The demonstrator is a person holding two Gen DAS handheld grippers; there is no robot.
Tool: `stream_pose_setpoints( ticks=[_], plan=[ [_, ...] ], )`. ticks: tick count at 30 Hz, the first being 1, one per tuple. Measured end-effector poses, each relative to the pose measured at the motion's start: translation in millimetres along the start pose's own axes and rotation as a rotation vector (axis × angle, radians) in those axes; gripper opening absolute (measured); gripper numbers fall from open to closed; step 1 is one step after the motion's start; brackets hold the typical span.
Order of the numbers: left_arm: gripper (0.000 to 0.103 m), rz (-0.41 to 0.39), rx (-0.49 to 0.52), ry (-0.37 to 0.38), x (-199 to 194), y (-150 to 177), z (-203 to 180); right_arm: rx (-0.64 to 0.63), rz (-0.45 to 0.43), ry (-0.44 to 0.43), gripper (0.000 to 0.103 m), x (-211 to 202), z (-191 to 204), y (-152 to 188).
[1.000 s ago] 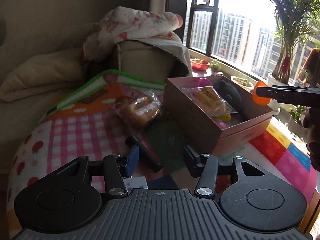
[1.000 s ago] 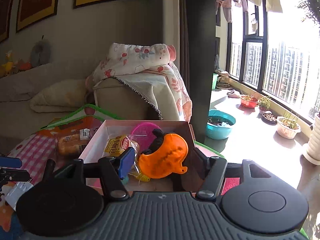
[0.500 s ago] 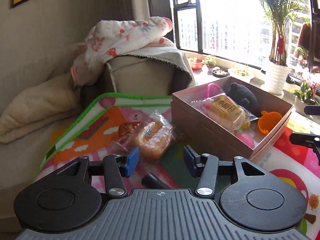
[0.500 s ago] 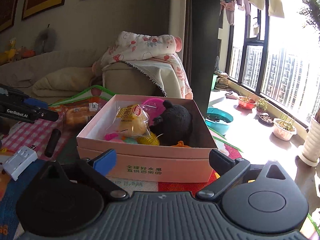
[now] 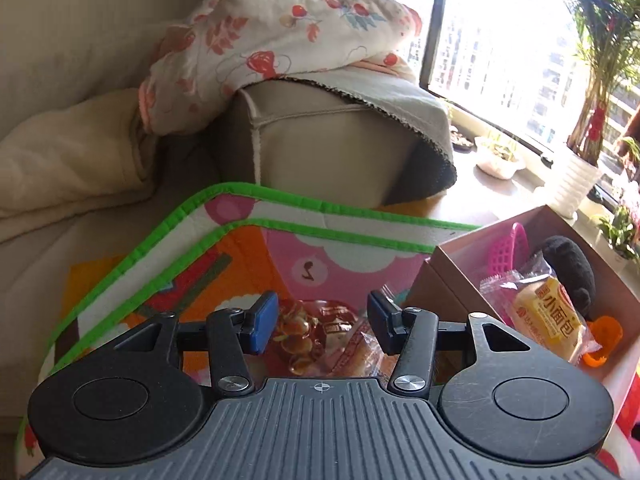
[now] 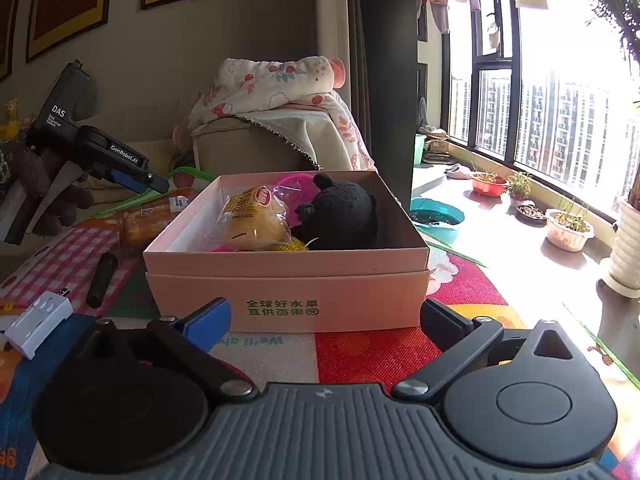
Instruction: Organize objects
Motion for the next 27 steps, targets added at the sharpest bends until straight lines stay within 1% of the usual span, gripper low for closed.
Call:
stream_pose_setpoints(
  ticks=[2,4,5,7,10,13,15,16,17,18,20,23,27],
  plan=[
    [0.053,0.024,-0.166,-0.024,15,-1,21,0.003,0.004,-0.003,0.101,1,0,0],
    [0.053,0.059,-0.294,-0.039,29,3,38,0.008,0.003,-0.002,0.101,1,0,0],
    [0.053,0.075,-0.340,-0.044,35,6,44,0.012,0.003,-0.004,0.103,1,-1,0],
    [0.053,0.093,-0.383,-0.055,45,10,50,0.016,0.005,-0.011,0.103,1,-1,0],
    [0.053,0.084,-0.354,-0.073,49,7,46,0.014,0.016,-0.018,0.103,4,1,1],
    [0.046,0.115,-0.298,-0.030,44,13,28,0.015,0.015,-0.012,0.103,4,1,1],
    [0.047,0.129,-0.227,-0.024,34,20,17,0.018,0.011,-0.007,0.103,3,0,1],
    [0.046,0.122,-0.188,-0.014,24,25,10,0.018,0.011,-0.006,0.103,3,0,1],
    [0.044,0.124,-0.173,-0.004,15,30,6,0.018,0.010,-0.004,0.103,3,0,1],
    [0.038,0.127,-0.172,0.009,7,35,3,0.018,0.009,-0.005,0.103,2,0,1],
    [0.033,0.128,-0.177,0.043,-15,50,-3,0.014,0.008,-0.005,0.103,2,1,1],
    [0.032,0.126,-0.171,0.080,-40,72,-15,0.012,0.007,-0.004,0.103,2,1,1],
    [0.031,0.101,-0.070,0.100,-76,100,-42,0.008,0.006,0.000,0.103,1,2,1]
  ],
)
Point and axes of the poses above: each gripper's, at about its wrist camera, not at the fingertips, and x roughly the way its jaws point, z to its left, y to its underside, the point moved 9 cm from there along x, roughly the way its jaws point, and after that the axes turned 5 degrees about -z, right-handed, at the moved point
